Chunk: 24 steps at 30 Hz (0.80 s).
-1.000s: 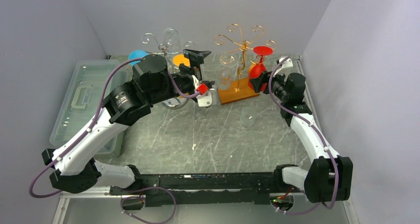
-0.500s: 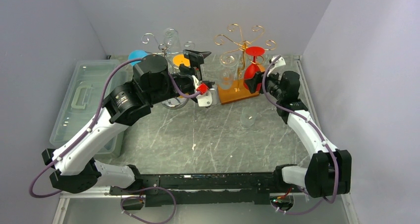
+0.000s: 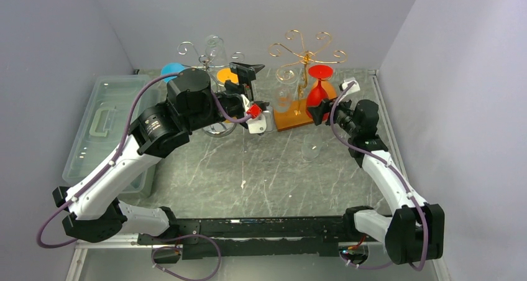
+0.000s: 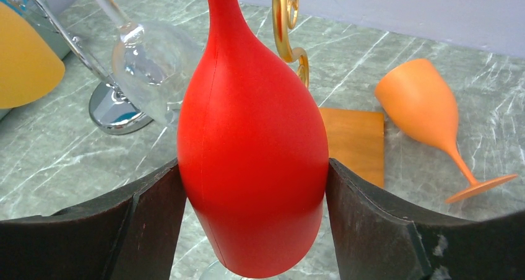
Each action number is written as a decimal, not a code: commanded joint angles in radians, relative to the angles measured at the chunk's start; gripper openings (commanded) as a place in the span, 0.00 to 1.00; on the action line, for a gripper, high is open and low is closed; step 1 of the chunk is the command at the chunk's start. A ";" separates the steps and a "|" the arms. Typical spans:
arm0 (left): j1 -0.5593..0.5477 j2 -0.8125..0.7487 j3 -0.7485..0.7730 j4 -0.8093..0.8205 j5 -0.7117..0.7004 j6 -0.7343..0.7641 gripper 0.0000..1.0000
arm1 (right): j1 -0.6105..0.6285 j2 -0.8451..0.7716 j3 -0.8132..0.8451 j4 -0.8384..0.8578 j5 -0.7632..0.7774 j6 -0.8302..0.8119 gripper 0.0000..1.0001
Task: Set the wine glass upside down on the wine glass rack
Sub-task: Turn the wine glass upside down at the wine rack.
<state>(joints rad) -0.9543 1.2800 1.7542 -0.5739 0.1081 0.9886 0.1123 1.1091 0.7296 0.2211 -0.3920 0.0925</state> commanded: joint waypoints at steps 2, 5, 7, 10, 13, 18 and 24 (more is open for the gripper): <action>-0.002 -0.004 0.000 0.013 -0.004 -0.013 1.00 | 0.002 -0.057 -0.045 0.112 -0.006 -0.011 0.62; -0.002 -0.005 -0.002 0.011 -0.004 -0.014 0.99 | 0.001 -0.074 -0.063 0.128 0.011 0.001 0.62; -0.002 -0.004 0.003 0.006 -0.001 -0.016 1.00 | 0.001 -0.081 -0.075 0.140 0.037 0.018 0.62; -0.002 -0.003 0.005 0.004 -0.001 -0.015 0.99 | -0.003 -0.089 -0.101 0.162 0.076 0.043 0.63; -0.002 -0.005 0.004 0.003 -0.004 -0.013 0.99 | -0.009 -0.092 -0.122 0.181 0.097 0.067 0.64; -0.002 -0.005 0.001 0.005 -0.005 -0.013 0.99 | -0.016 -0.094 -0.141 0.222 0.108 0.104 0.71; -0.001 -0.007 -0.001 0.009 -0.008 -0.012 0.99 | -0.017 -0.051 -0.070 0.099 0.135 0.119 1.00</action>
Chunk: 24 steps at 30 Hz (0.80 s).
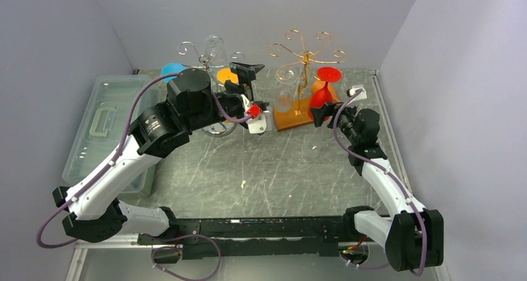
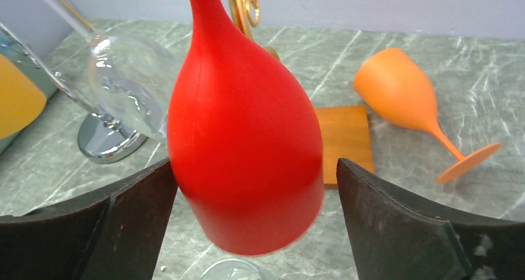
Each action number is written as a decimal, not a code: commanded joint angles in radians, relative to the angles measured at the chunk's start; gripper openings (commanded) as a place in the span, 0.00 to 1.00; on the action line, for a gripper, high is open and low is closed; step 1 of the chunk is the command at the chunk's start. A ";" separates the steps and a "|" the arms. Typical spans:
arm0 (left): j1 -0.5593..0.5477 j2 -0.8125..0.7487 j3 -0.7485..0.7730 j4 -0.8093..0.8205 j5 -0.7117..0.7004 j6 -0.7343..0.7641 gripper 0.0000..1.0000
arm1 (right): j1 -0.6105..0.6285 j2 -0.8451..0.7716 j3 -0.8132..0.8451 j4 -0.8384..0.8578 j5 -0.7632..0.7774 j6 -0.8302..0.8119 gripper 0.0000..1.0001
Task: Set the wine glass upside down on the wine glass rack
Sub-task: Turn the wine glass upside down at the wine rack.
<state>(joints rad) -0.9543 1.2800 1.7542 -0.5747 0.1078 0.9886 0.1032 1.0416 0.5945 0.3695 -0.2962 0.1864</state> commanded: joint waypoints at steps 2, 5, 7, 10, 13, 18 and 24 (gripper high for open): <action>-0.002 -0.005 -0.002 0.008 -0.008 -0.011 0.99 | -0.008 0.007 0.093 -0.110 0.050 0.027 1.00; -0.002 -0.002 -0.001 0.007 -0.014 -0.013 0.99 | -0.007 -0.042 0.130 -0.206 0.062 0.021 1.00; -0.002 0.004 0.004 0.006 -0.023 -0.023 0.99 | -0.008 -0.091 0.170 -0.282 0.068 0.002 1.00; -0.001 0.026 0.025 0.003 -0.048 -0.069 0.99 | -0.010 -0.164 0.247 -0.416 0.066 -0.008 1.00; -0.002 0.076 0.069 -0.005 -0.101 -0.132 1.00 | -0.010 -0.222 0.330 -0.507 0.117 0.020 0.96; 0.028 0.200 0.217 -0.071 -0.176 -0.281 0.99 | -0.012 -0.188 0.494 -0.580 0.273 0.089 0.89; 0.112 0.369 0.442 -0.190 -0.101 -0.470 0.86 | -0.015 0.045 0.728 -0.606 0.392 0.158 0.81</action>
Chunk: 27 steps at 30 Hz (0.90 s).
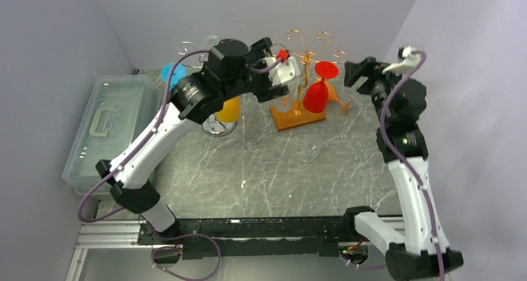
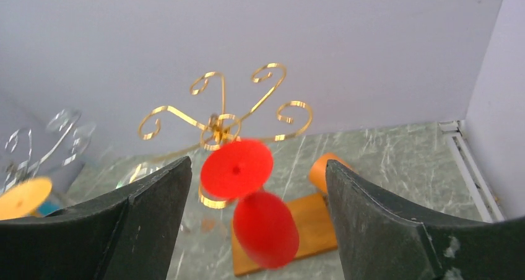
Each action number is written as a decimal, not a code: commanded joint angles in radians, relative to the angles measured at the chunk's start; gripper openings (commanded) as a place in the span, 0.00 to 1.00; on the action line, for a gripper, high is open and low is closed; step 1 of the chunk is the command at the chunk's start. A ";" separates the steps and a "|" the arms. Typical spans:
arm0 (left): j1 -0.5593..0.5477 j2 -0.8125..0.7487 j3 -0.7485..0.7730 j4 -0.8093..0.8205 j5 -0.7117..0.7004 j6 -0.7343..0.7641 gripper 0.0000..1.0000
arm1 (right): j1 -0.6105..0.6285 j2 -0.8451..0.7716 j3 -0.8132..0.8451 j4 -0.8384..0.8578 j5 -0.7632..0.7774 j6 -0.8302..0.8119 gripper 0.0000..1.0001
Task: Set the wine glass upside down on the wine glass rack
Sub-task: Turn the wine glass upside down at the wine rack, then adjust the wine rack at the center of the board.
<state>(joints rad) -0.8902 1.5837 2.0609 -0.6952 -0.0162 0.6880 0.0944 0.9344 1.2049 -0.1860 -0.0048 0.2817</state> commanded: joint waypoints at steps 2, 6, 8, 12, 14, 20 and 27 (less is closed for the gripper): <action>0.064 0.119 0.200 -0.082 0.049 -0.199 0.80 | -0.013 0.229 0.177 -0.050 0.111 0.073 0.80; 0.082 0.186 0.253 -0.067 0.116 -0.236 0.73 | -0.045 0.318 0.234 -0.002 0.096 0.087 0.80; 0.086 0.200 0.240 -0.031 0.154 -0.246 0.73 | -0.072 0.353 0.253 0.014 0.066 0.106 0.80; 0.100 0.240 0.232 0.034 0.219 -0.274 0.74 | -0.117 0.409 0.268 0.058 0.011 0.151 0.80; 0.112 0.263 0.232 0.058 0.237 -0.282 0.74 | -0.137 0.445 0.273 0.079 -0.027 0.174 0.80; 0.126 0.316 0.255 0.098 0.303 -0.301 0.73 | -0.198 0.521 0.275 0.158 -0.145 0.268 0.76; 0.127 0.381 0.299 0.155 0.251 -0.303 0.66 | -0.219 0.589 0.286 0.254 -0.274 0.368 0.64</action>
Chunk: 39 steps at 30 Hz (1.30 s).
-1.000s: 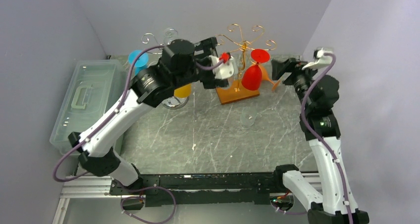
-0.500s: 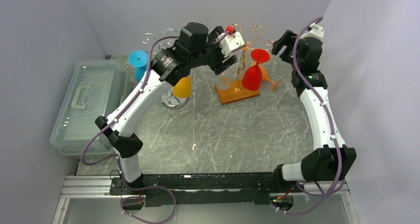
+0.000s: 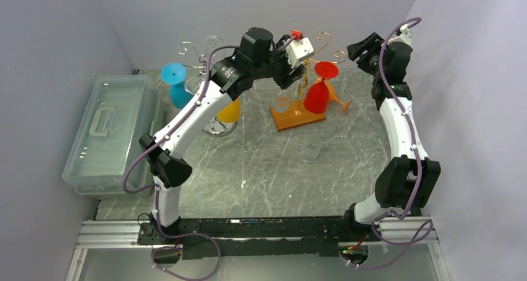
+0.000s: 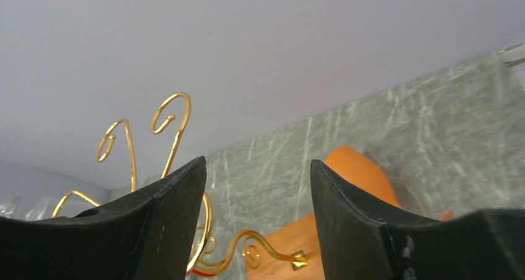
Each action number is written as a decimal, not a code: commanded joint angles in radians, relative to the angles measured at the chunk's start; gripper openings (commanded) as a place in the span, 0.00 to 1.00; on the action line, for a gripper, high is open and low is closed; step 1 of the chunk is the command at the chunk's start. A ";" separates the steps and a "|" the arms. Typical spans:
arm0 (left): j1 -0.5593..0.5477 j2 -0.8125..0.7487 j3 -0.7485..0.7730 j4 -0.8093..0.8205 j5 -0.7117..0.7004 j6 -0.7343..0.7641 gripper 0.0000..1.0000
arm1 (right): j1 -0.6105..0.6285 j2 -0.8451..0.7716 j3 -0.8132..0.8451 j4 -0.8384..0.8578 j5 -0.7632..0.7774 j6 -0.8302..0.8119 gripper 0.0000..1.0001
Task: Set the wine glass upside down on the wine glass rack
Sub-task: Adjust the wine rack at the center of the board.
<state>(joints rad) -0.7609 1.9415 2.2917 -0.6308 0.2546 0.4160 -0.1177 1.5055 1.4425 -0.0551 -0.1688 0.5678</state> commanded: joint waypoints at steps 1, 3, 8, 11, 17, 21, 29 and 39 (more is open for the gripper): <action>0.002 0.030 0.073 0.103 -0.035 -0.042 0.65 | -0.008 0.027 0.054 0.124 -0.124 0.088 0.63; 0.016 0.040 0.079 0.122 -0.036 -0.071 0.64 | -0.011 0.038 0.056 0.129 -0.146 0.103 0.61; 0.036 0.086 0.123 0.119 -0.007 -0.124 0.64 | -0.021 0.046 0.026 0.169 -0.201 0.143 0.57; 0.041 0.109 0.130 0.133 0.005 -0.150 0.63 | -0.023 0.050 0.015 0.184 -0.236 0.167 0.55; 0.048 0.156 0.143 0.194 0.031 -0.194 0.58 | -0.023 0.039 -0.012 0.181 -0.262 0.183 0.44; 0.049 0.188 0.165 0.218 0.051 -0.215 0.57 | -0.023 0.021 -0.037 0.188 -0.281 0.188 0.42; 0.055 0.232 0.206 0.262 0.043 -0.223 0.56 | -0.023 0.000 -0.062 0.172 -0.302 0.190 0.16; 0.060 0.296 0.276 0.248 0.005 -0.204 0.49 | -0.018 -0.082 -0.136 0.159 -0.265 0.195 0.02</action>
<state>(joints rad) -0.7040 2.2208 2.5271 -0.4099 0.2699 0.2199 -0.1402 1.4872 1.3266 0.1001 -0.4438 0.7780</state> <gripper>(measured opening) 0.497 0.108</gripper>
